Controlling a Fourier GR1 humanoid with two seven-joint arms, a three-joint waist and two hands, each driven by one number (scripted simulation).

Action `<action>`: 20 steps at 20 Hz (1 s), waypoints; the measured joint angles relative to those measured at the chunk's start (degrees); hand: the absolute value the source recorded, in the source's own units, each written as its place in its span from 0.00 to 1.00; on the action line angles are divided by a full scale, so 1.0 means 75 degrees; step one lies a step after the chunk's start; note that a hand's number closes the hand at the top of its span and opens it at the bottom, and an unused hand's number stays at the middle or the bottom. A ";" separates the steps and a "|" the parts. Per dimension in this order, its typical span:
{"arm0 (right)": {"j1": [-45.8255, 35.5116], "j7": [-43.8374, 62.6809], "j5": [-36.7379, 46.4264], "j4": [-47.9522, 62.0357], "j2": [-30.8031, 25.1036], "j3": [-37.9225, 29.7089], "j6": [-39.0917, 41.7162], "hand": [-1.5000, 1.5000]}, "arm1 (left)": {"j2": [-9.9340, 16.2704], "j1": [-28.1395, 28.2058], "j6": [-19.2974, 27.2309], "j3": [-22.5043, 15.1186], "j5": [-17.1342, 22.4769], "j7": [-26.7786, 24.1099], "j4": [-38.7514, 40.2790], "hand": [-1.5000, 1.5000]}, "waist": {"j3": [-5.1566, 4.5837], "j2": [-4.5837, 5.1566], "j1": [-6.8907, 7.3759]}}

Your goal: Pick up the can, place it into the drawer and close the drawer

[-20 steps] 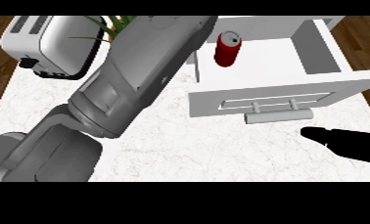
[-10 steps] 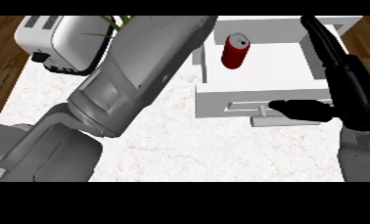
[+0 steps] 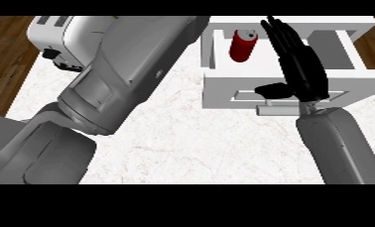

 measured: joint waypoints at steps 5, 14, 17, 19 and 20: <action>-0.0907 -0.0387 0.0416 0.1778 0.0250 -0.0204 -0.0803 0.00 | 0.0224 0.0205 -0.0043 0.0011 -0.0151 0.0060 -0.0191 0.00 | -0.0001 -0.0021 0.0121; -0.2443 -0.0430 0.1253 0.4616 0.0719 -0.0705 -0.2788 0.00 | 0.0796 0.0671 -0.0310 -0.0054 -0.0358 0.0487 -0.0764 0.00 | -0.0002 -0.0038 0.0352; -0.2982 -0.0476 0.1352 0.5419 0.0758 -0.0912 -0.3220 0.00 | 0.0987 0.0872 -0.0367 -0.0105 -0.0425 0.0702 -0.1071 0.00 | -0.0003 -0.0043 0.0432; -0.3344 -0.0511 0.1427 0.5907 0.0738 -0.1029 -0.3471 0.00 | 0.1050 0.1076 -0.0373 -0.0144 -0.0465 0.0750 -0.1329 0.00 | -0.0004 -0.0040 0.0500; -0.3518 -0.0489 0.1474 0.6130 0.0734 -0.1074 -0.3564 0.00 | 0.1094 0.1178 -0.0379 -0.0171 -0.0484 0.0817 -0.1471 0.00 | -0.0006 -0.0045 0.0527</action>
